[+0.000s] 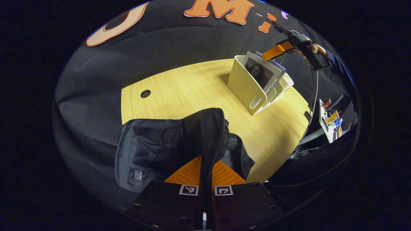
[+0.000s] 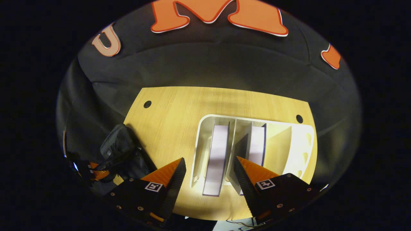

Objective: Open the schoolbag, grab two books from the bookshelf and put them into the schoolbag.

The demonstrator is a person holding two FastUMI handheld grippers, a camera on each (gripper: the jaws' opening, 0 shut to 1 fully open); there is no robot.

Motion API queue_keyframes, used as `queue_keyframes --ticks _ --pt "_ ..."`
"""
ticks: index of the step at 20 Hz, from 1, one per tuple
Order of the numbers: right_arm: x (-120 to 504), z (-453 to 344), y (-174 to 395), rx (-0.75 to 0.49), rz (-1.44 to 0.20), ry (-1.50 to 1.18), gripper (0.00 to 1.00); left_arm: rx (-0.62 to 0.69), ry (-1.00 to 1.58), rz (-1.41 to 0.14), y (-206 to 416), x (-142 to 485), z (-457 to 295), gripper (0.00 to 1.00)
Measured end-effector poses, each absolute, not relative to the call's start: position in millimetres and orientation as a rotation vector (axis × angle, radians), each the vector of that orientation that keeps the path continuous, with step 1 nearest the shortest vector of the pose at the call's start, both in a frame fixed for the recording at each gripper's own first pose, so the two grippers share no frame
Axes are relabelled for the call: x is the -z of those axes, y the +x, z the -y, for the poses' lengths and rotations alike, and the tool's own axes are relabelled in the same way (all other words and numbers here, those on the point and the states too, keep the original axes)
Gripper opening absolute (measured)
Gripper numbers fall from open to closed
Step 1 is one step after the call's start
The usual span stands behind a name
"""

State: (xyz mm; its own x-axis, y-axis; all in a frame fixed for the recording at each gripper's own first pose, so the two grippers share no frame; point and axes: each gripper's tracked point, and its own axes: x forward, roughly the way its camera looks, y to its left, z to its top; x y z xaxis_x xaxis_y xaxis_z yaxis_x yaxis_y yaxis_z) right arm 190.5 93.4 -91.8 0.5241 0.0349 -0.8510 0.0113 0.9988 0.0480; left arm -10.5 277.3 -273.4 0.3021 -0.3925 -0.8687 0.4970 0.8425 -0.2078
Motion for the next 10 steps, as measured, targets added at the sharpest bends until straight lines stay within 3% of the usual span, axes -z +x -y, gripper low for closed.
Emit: queue_keyframes --ticks 6,8,10 --pt "127 -81 200 0.064 -1.149 0.011 0.77 0.617 0.115 -1.139 -9 278 -276 0.04" --pt "132 -79 202 0.094 -1.170 0.021 0.58 0.619 0.111 -1.143 -8 280 -276 0.05" --pt "138 -78 202 0.119 -1.184 0.035 0.51 0.621 0.106 -1.145 -8 281 -276 0.05"
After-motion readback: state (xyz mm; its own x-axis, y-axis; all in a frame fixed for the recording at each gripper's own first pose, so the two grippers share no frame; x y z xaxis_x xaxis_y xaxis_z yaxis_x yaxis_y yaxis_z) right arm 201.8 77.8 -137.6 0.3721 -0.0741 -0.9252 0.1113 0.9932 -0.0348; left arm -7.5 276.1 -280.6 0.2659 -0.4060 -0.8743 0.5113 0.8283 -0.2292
